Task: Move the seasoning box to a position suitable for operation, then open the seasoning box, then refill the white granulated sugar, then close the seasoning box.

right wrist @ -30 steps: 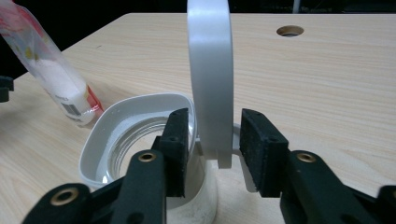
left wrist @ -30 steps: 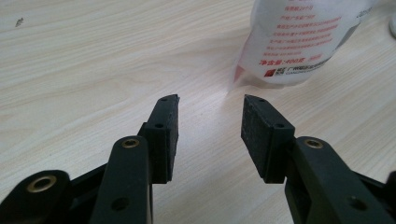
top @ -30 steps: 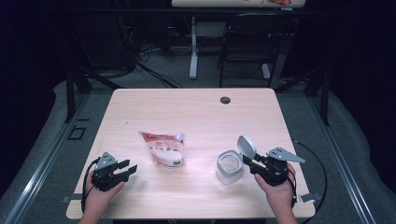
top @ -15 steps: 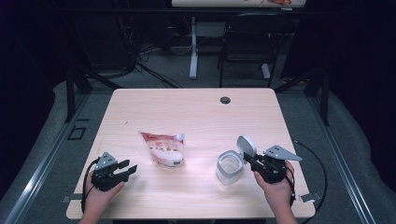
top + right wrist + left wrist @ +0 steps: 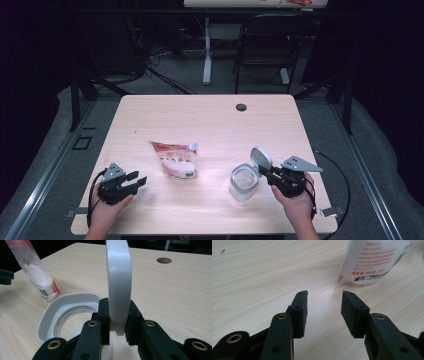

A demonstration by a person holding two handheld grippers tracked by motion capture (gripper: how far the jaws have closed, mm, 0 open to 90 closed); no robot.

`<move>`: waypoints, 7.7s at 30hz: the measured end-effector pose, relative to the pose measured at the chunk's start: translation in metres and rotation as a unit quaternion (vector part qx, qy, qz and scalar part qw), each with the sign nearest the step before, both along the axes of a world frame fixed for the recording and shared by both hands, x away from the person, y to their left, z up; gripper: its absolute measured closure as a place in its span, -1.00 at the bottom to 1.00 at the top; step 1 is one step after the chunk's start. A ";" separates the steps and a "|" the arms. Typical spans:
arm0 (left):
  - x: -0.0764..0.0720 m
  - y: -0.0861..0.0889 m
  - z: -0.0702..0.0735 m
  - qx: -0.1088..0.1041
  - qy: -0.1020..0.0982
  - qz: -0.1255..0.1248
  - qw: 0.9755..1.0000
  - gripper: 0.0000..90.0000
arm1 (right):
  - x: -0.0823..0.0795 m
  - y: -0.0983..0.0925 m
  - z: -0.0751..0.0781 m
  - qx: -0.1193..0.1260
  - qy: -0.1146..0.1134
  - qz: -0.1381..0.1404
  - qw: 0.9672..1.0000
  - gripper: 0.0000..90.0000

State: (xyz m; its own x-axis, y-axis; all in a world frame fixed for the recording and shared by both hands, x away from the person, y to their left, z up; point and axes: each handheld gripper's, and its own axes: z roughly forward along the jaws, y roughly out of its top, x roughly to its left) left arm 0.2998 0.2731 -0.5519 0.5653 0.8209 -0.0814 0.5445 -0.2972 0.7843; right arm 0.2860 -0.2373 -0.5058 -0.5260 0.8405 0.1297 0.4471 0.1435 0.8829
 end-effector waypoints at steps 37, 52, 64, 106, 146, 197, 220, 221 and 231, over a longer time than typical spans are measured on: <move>-0.001 0.000 0.002 0.005 0.001 -0.002 1.000 0.25 | -0.004 -0.007 -0.001 0.027 0.006 0.042 0.999 0.49; -0.001 -0.001 0.011 -0.007 -0.002 -0.013 1.000 0.30 | -0.033 -0.025 0.018 0.022 -0.016 0.016 1.000 0.15; 0.011 -0.016 0.043 -0.027 -0.005 -0.046 0.999 0.33 | -0.038 -0.024 0.049 -0.010 -0.010 0.042 0.999 0.40; 0.046 -0.037 0.091 -0.066 -0.055 -0.095 0.992 0.19 | -0.028 -0.013 0.052 0.001 -0.021 0.042 0.999 0.43; 0.049 -0.035 0.093 -0.068 -0.054 -0.097 0.992 0.36 | -0.031 -0.010 0.048 0.017 -0.020 0.032 0.999 0.39; 0.021 -0.073 0.111 -0.016 -0.084 -0.171 0.982 1.00 | -0.035 -0.028 0.029 0.072 -0.022 -0.006 0.997 0.34; 0.006 -0.110 0.119 -0.023 -0.086 -0.248 0.965 1.00 | -0.037 -0.034 0.028 0.076 -0.027 -0.016 0.997 0.34; 0.005 -0.112 0.119 -0.024 -0.083 -0.256 0.963 1.00 | -0.037 -0.034 0.028 0.074 -0.027 -0.017 0.997 0.34; -0.001 -0.123 0.118 -0.025 -0.077 -0.297 0.951 1.00 | -0.037 -0.035 0.029 0.075 -0.028 -0.019 0.997 0.33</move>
